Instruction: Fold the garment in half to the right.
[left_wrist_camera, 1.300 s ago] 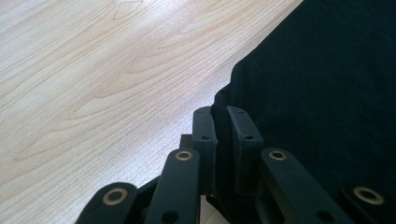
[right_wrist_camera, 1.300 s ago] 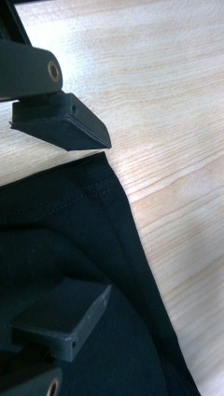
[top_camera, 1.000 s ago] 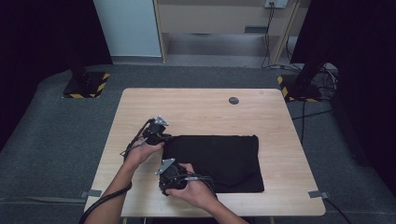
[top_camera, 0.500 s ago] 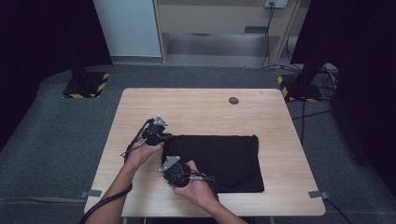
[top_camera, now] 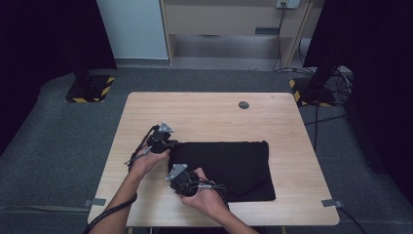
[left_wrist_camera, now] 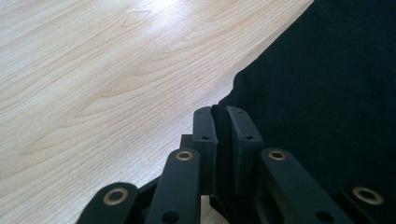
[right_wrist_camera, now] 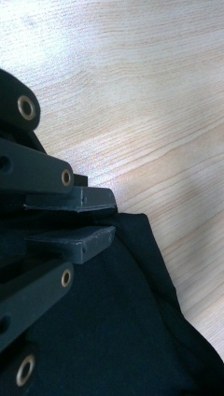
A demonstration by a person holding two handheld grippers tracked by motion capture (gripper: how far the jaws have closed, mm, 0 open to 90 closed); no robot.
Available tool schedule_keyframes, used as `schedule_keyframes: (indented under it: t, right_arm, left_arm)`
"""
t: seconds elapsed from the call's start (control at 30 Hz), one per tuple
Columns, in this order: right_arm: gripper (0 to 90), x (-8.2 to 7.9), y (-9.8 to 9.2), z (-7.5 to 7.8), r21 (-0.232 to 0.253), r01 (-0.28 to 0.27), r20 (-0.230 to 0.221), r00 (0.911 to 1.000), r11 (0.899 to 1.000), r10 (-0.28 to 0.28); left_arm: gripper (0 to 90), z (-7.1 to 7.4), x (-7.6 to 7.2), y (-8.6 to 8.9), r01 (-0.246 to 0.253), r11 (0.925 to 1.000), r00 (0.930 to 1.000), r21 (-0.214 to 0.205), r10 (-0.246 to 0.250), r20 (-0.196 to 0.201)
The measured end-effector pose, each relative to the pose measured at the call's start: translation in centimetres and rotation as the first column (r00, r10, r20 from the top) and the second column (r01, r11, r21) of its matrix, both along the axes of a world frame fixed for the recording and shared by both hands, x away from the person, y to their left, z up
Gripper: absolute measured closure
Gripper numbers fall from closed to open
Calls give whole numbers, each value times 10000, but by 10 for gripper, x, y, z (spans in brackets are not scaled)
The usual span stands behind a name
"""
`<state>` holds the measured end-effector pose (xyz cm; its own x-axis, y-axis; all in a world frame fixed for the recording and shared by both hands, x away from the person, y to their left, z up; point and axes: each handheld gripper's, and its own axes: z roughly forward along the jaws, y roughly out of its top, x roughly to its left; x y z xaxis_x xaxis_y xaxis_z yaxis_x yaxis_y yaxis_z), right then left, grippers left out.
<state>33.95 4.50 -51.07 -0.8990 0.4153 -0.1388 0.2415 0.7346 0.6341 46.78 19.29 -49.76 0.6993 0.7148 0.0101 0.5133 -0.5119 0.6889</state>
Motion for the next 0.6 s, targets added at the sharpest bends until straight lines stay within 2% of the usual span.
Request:
schedule_keyframes:
  t: [0.27,0.6]
  right_arm:
    - [805,0,0,0,-25,-26,37,10000,10000,26]
    - [805,-4,9,-2,-207,-119,117,9999,9997,122]
  left_arm:
    - [830,-1,0,-1,14,10000,10000,47,-14,53]
    - [831,-3,-4,9,-57,9999,10000,-83,57,46]
